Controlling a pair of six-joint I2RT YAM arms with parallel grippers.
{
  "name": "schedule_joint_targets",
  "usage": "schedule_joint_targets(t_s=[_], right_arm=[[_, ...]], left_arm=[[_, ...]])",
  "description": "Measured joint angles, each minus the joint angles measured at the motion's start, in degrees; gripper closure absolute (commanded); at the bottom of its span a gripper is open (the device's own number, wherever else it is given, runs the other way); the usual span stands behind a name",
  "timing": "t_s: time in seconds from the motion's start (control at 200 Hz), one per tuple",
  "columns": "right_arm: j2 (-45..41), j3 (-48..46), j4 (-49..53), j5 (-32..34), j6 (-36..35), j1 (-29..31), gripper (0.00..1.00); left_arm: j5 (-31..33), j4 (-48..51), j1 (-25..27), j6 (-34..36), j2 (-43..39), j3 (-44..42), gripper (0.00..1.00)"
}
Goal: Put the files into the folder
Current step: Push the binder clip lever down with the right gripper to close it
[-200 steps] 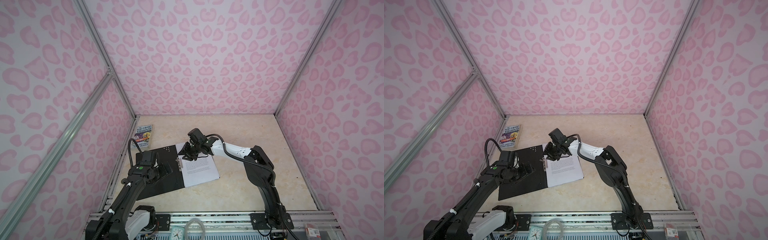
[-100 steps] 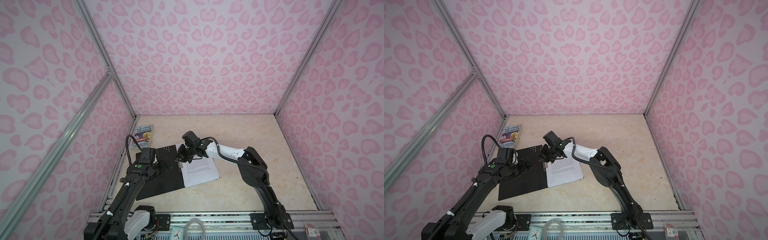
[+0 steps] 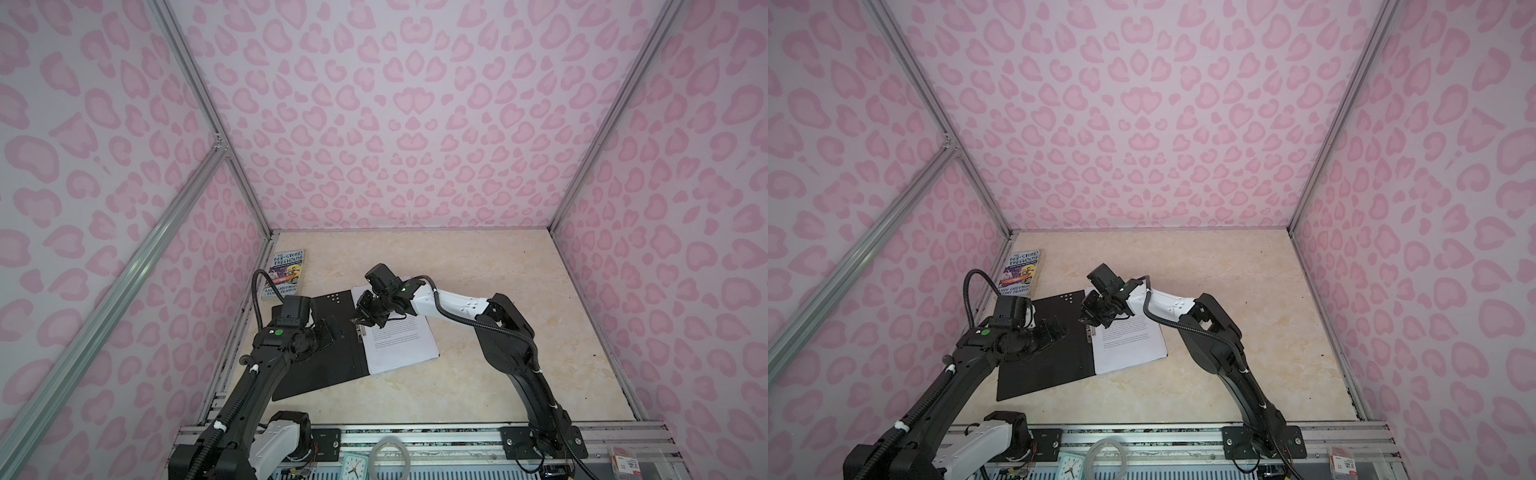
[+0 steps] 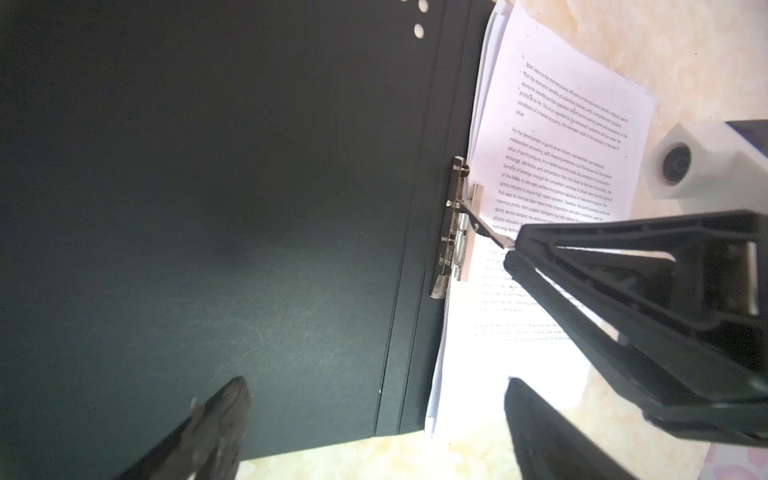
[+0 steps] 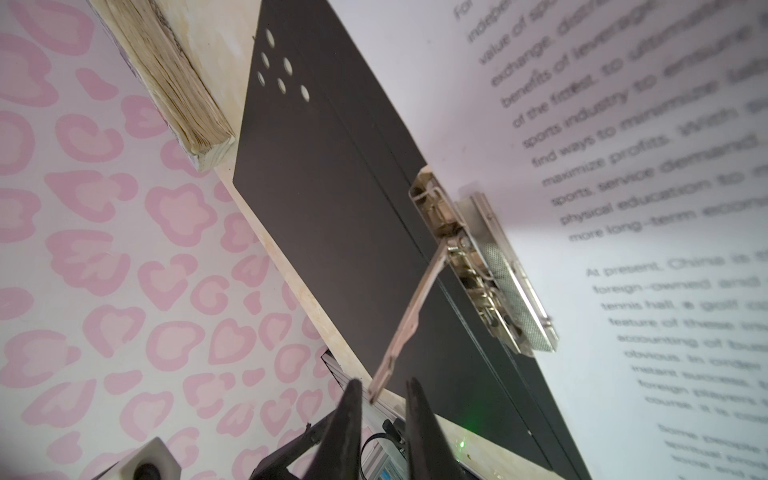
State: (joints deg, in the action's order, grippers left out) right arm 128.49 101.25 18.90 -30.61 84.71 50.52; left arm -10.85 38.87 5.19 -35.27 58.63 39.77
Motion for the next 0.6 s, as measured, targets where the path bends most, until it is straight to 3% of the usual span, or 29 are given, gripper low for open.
schedule_joint_targets(t_s=[0.605], right_arm=[[0.1, 0.0, -0.6, -0.5, 0.4, 0.6, 0.8]], left_arm=[[0.2, 0.0, -0.4, 0.9, 0.1, 0.0, 0.03]])
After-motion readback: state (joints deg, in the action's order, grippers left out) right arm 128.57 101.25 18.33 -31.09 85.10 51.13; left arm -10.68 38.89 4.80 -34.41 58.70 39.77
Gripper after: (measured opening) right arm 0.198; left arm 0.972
